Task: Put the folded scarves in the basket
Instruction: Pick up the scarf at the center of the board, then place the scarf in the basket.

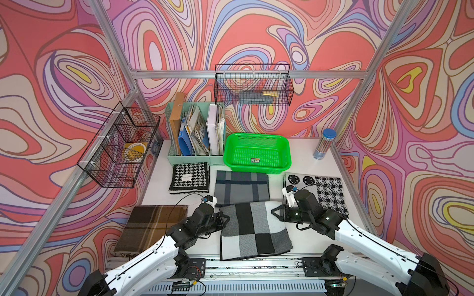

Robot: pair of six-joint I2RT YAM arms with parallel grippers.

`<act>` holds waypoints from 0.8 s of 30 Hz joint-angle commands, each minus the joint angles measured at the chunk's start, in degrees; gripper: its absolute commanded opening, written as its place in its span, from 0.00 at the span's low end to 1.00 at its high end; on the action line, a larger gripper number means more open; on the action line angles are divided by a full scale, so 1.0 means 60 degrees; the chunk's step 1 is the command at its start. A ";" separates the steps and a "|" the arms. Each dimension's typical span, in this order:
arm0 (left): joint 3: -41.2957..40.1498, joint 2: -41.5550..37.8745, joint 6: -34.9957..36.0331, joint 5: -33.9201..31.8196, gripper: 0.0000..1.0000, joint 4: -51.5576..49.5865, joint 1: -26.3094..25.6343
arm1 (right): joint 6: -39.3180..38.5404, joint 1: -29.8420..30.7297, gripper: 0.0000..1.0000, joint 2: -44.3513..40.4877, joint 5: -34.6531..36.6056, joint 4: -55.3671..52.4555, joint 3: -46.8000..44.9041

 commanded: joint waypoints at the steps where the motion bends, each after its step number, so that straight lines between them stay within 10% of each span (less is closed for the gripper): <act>1: 0.0153 -0.0796 -0.0030 0.0200 0.00 -0.0496 -0.0060 | -0.0110 0.0051 0.00 -0.0453 -0.0026 0.0117 0.0141; 24: 0.4870 0.0649 0.1826 -0.1381 0.00 -0.2509 -0.0062 | -0.1446 0.0042 0.00 -0.0436 0.4247 -0.1965 0.3259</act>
